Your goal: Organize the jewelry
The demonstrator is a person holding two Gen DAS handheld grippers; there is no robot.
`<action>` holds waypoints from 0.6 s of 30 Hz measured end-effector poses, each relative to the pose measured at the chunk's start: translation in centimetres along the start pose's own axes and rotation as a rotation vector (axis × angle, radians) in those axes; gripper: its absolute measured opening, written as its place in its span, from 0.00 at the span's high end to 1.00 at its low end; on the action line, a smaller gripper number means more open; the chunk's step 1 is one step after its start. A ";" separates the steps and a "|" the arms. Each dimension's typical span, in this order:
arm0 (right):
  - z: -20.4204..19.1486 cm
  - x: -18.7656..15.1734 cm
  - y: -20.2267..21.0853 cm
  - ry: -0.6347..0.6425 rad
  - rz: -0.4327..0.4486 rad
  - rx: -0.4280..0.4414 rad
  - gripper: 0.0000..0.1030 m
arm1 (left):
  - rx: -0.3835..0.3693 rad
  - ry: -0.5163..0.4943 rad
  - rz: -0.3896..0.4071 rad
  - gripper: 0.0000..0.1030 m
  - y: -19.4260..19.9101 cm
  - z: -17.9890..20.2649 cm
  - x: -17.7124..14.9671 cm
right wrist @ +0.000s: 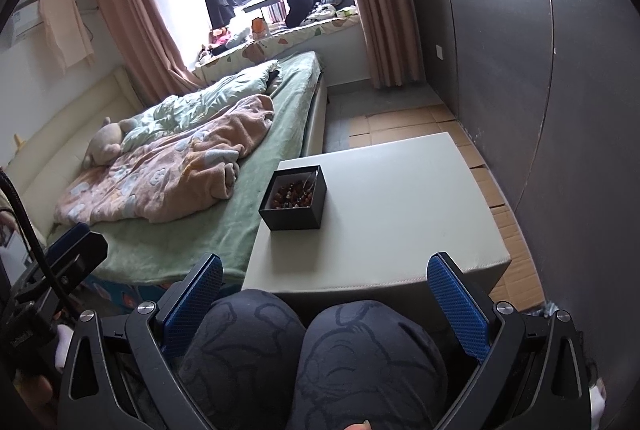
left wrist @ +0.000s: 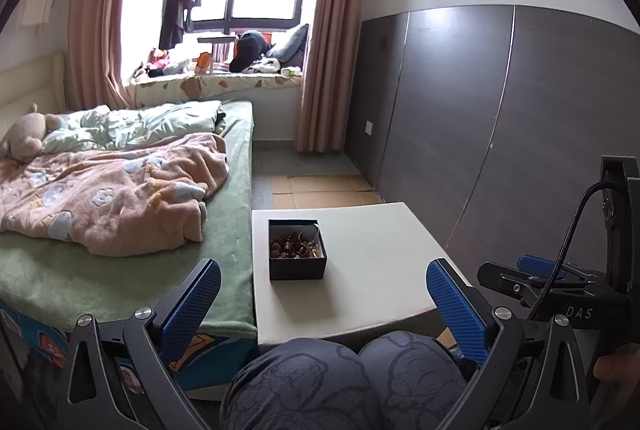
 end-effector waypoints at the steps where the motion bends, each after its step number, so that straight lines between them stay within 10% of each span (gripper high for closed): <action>1: -0.1 0.0 0.1 -0.001 0.002 0.003 0.00 | -0.001 -0.001 0.000 0.00 0.0 0.0 0.0; 18: 0.4 0.4 1.4 -0.013 0.029 -0.012 0.00 | 0.000 -0.012 -0.004 0.00 -0.1 0.2 0.0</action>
Point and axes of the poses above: each gripper's, at about its wrist camera, not at the fingertips, and y roughly against the way its jaws point, z to its right, x to its top, the point moved 3 cm from there along -y, roughly the way its jaws point, and after that the axes turned 14 degrees about y, right-handed, at the moved point
